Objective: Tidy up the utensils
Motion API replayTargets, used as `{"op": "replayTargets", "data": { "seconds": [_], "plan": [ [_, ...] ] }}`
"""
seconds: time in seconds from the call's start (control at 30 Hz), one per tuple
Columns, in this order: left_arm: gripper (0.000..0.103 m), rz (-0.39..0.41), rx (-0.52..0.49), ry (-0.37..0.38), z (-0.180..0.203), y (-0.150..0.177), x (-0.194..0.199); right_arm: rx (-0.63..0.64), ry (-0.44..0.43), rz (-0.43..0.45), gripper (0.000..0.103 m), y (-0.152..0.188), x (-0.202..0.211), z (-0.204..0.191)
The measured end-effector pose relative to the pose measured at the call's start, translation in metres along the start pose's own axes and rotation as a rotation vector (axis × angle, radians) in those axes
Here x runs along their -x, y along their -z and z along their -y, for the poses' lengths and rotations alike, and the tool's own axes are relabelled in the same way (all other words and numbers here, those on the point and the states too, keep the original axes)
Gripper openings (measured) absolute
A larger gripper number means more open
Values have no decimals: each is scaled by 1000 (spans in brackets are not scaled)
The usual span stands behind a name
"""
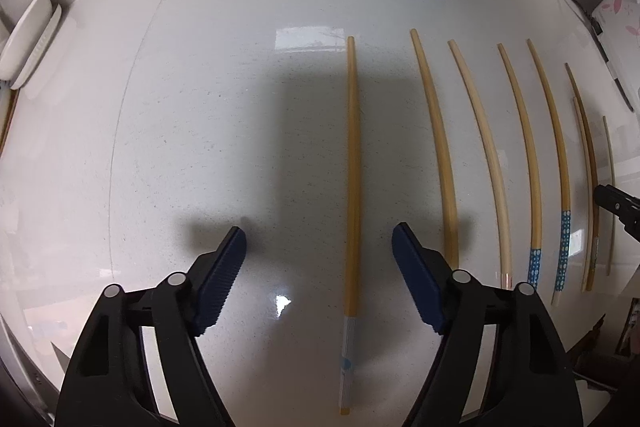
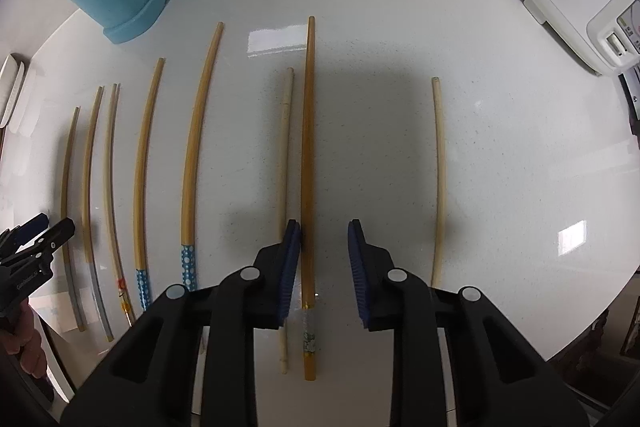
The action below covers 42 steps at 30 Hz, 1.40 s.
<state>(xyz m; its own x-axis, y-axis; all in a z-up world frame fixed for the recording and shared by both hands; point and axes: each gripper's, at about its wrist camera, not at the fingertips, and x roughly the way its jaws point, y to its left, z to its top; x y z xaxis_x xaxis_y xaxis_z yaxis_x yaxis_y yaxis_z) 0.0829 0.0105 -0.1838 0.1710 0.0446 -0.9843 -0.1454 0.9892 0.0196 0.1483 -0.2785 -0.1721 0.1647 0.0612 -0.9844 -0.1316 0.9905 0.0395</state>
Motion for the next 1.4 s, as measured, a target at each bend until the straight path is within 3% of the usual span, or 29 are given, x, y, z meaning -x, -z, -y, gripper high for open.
{"op": "replayTargets", "data": {
  "seconds": [0.2, 0.37, 0.43, 0.87, 1.4],
  "plan": [
    [50, -18, -18, 1, 11, -3, 3, -1, 12, -5, 20, -7, -6, 0],
    [7, -28, -47, -10, 23, -14, -1, -9, 28, -8, 10, -8, -9, -2],
    [7, -31, -46, -9, 25, -16, -1, -13, 27, -12, 6, -10, -10, -2],
    [7, -11, -26, 28, 16, -17, -8, -33, -2, 8, 6, -17, -1, 8],
    [7, 70, 3, 75, 10, -5, 47, -41, -70, 96, 6, -18, 34, -7]
  ]
}}
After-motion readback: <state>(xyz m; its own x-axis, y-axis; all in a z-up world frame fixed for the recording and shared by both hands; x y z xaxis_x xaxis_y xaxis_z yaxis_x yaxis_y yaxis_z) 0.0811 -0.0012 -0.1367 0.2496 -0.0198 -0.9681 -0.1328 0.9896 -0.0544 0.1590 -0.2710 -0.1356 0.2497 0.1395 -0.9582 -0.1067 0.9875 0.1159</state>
